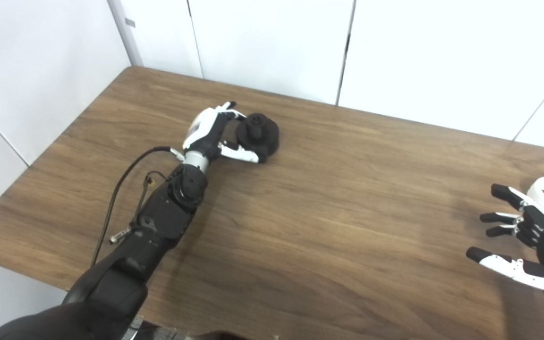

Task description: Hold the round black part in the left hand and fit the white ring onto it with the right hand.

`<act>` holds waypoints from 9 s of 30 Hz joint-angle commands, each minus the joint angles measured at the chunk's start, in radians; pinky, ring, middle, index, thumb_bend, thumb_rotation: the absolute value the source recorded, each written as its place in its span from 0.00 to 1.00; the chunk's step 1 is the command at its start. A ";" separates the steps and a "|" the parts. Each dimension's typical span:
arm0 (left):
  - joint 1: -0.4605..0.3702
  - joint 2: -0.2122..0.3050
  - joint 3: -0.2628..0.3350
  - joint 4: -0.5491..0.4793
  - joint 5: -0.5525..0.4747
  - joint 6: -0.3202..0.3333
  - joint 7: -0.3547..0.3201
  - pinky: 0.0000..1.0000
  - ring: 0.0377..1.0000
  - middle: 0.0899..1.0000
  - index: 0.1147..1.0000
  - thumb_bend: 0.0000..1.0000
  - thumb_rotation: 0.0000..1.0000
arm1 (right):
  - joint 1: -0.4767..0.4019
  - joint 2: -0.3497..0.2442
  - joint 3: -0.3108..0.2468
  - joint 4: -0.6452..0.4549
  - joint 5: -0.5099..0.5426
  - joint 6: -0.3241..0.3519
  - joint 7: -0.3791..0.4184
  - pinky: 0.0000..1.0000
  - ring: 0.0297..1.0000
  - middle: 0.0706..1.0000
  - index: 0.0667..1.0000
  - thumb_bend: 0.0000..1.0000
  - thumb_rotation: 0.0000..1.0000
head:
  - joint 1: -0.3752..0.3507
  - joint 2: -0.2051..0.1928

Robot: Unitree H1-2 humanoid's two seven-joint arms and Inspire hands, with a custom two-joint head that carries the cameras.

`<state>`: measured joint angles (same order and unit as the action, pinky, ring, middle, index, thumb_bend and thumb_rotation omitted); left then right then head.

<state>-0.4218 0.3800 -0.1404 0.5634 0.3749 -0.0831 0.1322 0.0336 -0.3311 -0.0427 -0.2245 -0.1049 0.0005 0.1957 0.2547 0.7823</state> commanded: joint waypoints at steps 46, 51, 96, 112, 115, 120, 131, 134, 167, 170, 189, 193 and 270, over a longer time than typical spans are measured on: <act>0.111 -0.111 -0.338 -0.317 -0.036 -0.189 -0.476 1.00 1.00 1.00 0.42 0.52 0.07 | -0.050 0.011 0.001 -0.064 -0.002 -0.002 -0.015 0.57 0.68 0.87 0.85 0.66 0.27 | -0.059 0.012; 0.120 -0.120 -0.354 -0.313 -0.029 -0.191 -0.474 1.00 1.00 1.00 0.42 0.52 0.07 | -0.047 0.016 0.001 -0.083 -0.005 0.023 -0.017 0.59 0.69 0.87 0.85 0.67 0.28 | -0.093 0.019; 0.153 0.049 -0.311 -0.279 -0.028 -0.329 -0.515 0.98 1.00 1.00 0.42 0.52 0.06 | -0.597 -0.454 0.177 0.157 -0.577 0.342 0.269 0.71 0.87 0.91 0.78 0.75 0.38 | -0.806 -0.142; 0.163 0.044 -0.306 -0.285 -0.029 -0.332 -0.510 0.97 1.00 1.00 0.42 0.52 0.06 | -0.686 -0.432 0.271 0.395 -0.589 0.417 0.388 0.80 0.92 0.97 0.85 0.88 0.41 | -0.798 -0.146; 0.163 0.044 -0.306 -0.285 -0.024 -0.332 -0.508 0.95 1.00 1.00 0.42 0.52 0.06 | -0.692 -0.428 0.279 0.399 -0.573 0.439 0.426 0.80 0.93 0.99 0.87 0.94 0.43 | -0.798 -0.146; 0.162 0.042 -0.306 -0.278 -0.025 -0.343 -0.505 0.94 1.00 1.00 0.42 0.52 0.06 | -0.699 -0.422 0.296 0.412 -0.558 0.455 0.467 0.75 0.94 1.00 0.91 1.00 0.44 | -0.798 -0.146; 0.166 0.044 -0.307 -0.303 -0.019 -0.321 -0.513 0.93 1.00 1.00 0.42 0.52 0.06 | -0.679 -0.399 0.311 0.425 -0.571 0.467 0.483 0.73 0.93 1.00 0.92 1.00 0.33 | -0.779 -0.136; 0.169 0.044 -0.307 -0.311 -0.017 -0.313 -0.514 0.93 1.00 1.00 0.42 0.52 0.06 | -0.670 -0.389 0.314 0.425 -0.583 0.468 0.477 0.76 0.95 1.00 0.91 1.00 0.30 | -0.779 -0.136; 0.188 0.044 -0.296 -0.329 -0.039 -0.314 -0.518 0.93 1.00 1.00 0.42 0.52 0.07 | -0.581 -0.267 0.317 0.550 -0.587 0.334 0.056 0.78 0.85 0.85 0.68 0.78 0.18 | -0.750 -0.110; 0.188 0.045 -0.297 -0.333 -0.037 -0.311 -0.521 0.92 1.00 1.00 0.42 0.52 0.07 | -0.580 -0.267 0.317 0.557 -0.582 0.321 0.041 0.78 0.84 0.84 0.65 0.77 0.17 | -0.750 -0.110; 0.186 0.045 -0.299 -0.328 -0.039 -0.321 -0.521 0.91 1.00 1.00 0.42 0.52 0.07 | -0.559 -0.278 0.311 0.544 -0.582 0.275 -0.007 0.73 0.80 0.77 0.45 0.52 0.13 | -0.746 -0.099; 0.185 0.047 -0.298 -0.335 -0.041 -0.307 -0.527 0.92 1.00 1.00 0.42 0.52 0.07 | -0.552 -0.280 0.306 0.539 -0.578 0.251 -0.026 0.73 0.80 0.76 0.45 0.52 0.13 | -0.746 -0.097; 0.146 -0.086 -0.336 -0.358 0.094 -0.166 -0.514 0.95 1.00 1.00 0.42 0.52 0.07 | -0.367 -0.214 0.324 -0.246 -0.387 0.110 0.373 0.79 0.85 0.79 0.44 0.52 0.14 | -0.265 0.051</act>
<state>-0.2870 0.2920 -0.4441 0.1822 0.4382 -0.3174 -0.3249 -0.3076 -0.5495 0.2888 -0.4254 -0.4952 0.1298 0.5736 -0.0107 0.8299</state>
